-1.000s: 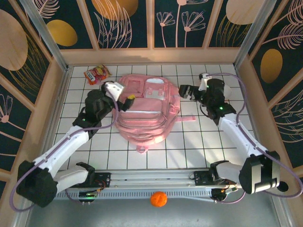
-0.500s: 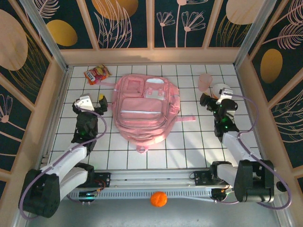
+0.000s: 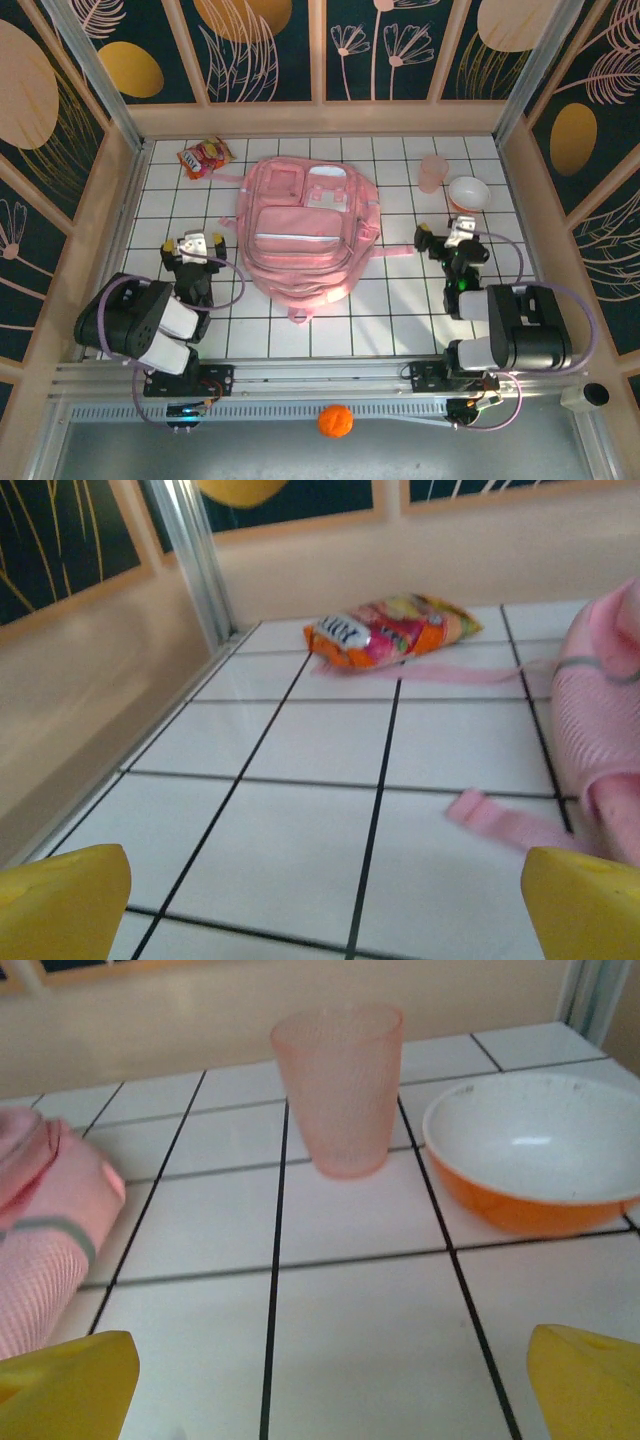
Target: Pack books, pencil case, and school supplies into a backpack
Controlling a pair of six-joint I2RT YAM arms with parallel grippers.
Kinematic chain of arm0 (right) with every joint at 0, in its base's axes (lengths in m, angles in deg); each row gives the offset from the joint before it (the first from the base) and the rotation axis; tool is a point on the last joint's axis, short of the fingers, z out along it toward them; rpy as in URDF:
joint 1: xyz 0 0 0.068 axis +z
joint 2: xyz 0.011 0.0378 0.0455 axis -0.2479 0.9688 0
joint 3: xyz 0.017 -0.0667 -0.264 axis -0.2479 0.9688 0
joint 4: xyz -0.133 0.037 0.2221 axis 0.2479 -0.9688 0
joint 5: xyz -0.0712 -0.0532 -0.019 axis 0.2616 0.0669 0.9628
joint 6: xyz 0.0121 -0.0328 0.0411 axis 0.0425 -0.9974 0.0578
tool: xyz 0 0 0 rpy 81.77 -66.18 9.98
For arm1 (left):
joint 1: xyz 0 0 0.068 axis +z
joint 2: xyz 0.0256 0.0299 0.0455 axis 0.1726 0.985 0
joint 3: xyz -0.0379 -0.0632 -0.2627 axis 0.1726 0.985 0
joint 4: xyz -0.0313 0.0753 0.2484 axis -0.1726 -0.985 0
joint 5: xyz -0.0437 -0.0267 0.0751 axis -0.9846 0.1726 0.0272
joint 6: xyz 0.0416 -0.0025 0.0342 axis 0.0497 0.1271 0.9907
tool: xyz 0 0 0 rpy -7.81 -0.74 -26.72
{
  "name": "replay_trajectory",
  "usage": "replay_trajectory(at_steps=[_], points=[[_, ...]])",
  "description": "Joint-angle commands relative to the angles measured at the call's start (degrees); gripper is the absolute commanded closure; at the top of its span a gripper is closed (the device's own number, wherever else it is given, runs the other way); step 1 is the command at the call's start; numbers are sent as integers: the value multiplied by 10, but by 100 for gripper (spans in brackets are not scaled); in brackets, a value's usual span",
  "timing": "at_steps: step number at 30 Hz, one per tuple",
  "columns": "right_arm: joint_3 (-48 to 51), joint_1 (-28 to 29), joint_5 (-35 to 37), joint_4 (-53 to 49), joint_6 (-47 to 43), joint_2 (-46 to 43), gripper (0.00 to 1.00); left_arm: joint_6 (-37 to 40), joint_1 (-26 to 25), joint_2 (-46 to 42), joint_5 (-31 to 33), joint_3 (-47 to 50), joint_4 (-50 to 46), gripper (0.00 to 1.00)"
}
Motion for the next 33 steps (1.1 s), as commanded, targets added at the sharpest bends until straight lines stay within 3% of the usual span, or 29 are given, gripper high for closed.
replay_trajectory(at_steps=[1, 3, 5, 33], points=[[-7, -5, -26, 209, -24, 84, 1, -52, 44, -24, -32, -30, 56, 1], [-52, -14, 8, 79, 0, 67, 1, -82, 80, 11, -51, -96, -23, 1], [-44, -33, -19, 109, 15, 74, 1, -105, 103, -12, -85, -106, -88, 1], [-48, -25, -5, 101, 8, 76, 1, -101, 103, -8, -89, -102, -73, 1]])
